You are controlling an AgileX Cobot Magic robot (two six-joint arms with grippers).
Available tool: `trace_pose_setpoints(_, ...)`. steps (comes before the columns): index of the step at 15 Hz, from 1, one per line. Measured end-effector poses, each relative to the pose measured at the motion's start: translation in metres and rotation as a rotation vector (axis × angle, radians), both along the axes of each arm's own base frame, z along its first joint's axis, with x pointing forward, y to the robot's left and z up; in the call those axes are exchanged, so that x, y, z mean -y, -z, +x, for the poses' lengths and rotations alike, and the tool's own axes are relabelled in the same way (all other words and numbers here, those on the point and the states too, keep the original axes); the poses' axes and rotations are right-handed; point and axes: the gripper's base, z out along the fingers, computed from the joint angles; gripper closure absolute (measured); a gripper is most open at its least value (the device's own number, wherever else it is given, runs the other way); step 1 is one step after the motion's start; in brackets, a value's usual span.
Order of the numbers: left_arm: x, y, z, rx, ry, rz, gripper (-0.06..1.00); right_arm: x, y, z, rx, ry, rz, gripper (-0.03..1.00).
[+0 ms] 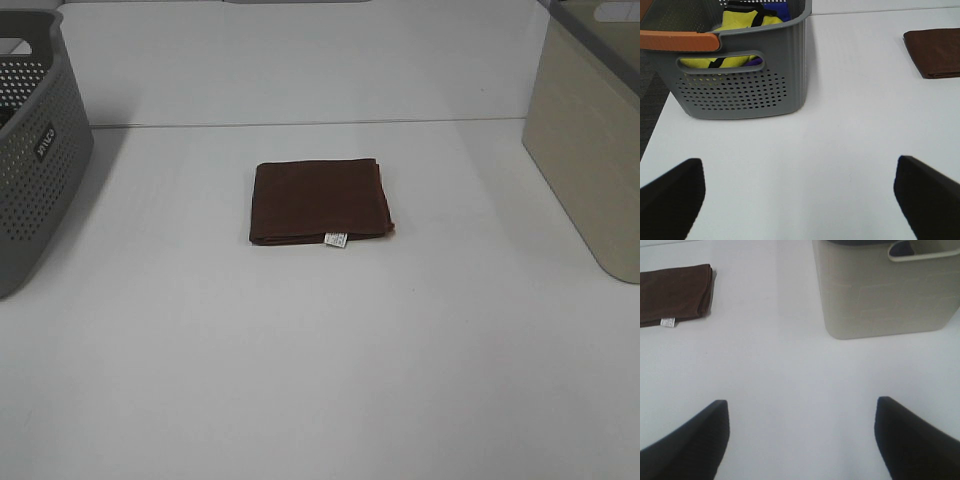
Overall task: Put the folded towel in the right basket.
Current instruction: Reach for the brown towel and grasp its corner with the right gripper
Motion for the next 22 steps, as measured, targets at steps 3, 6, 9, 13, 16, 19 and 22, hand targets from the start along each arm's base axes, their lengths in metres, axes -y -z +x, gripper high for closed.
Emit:
trace_pose_setpoints(3,0.000,0.000,0.000,0.000,0.000,0.000,-0.03,-0.003,-0.024,0.049,-0.051,-0.015,0.034,0.21)
trace_pose_setpoints(6,0.000,0.000,0.000,0.000,0.000,0.000,-0.03,-0.007,-0.043,0.104,-0.140,-0.072,0.048,0.21)
trace_pose_setpoints(9,0.000,0.000,0.000,0.000,0.000,0.000,-0.03,-0.010,-0.054,0.154,-0.198,-0.128,0.038,0.21)
trace_pose_setpoints(13,0.000,0.000,0.000,0.000,0.000,0.000,-0.03,-0.014,-0.064,0.236,-0.235,-0.185,0.046,0.21)
trace_pose_setpoints(16,0.000,0.000,0.000,0.000,0.000,0.000,-0.03,-0.019,-0.063,0.286,-0.279,-0.221,0.084,0.21)
trace_pose_setpoints(19,0.000,0.000,0.000,0.000,0.000,0.000,-0.03,-0.065,-0.047,0.327,-0.330,-0.349,0.039,0.21)
trace_pose_setpoints(22,0.000,0.000,0.000,0.000,0.000,0.000,-0.03,-0.117,-0.020,0.352,-0.391,-0.468,0.027,0.21)
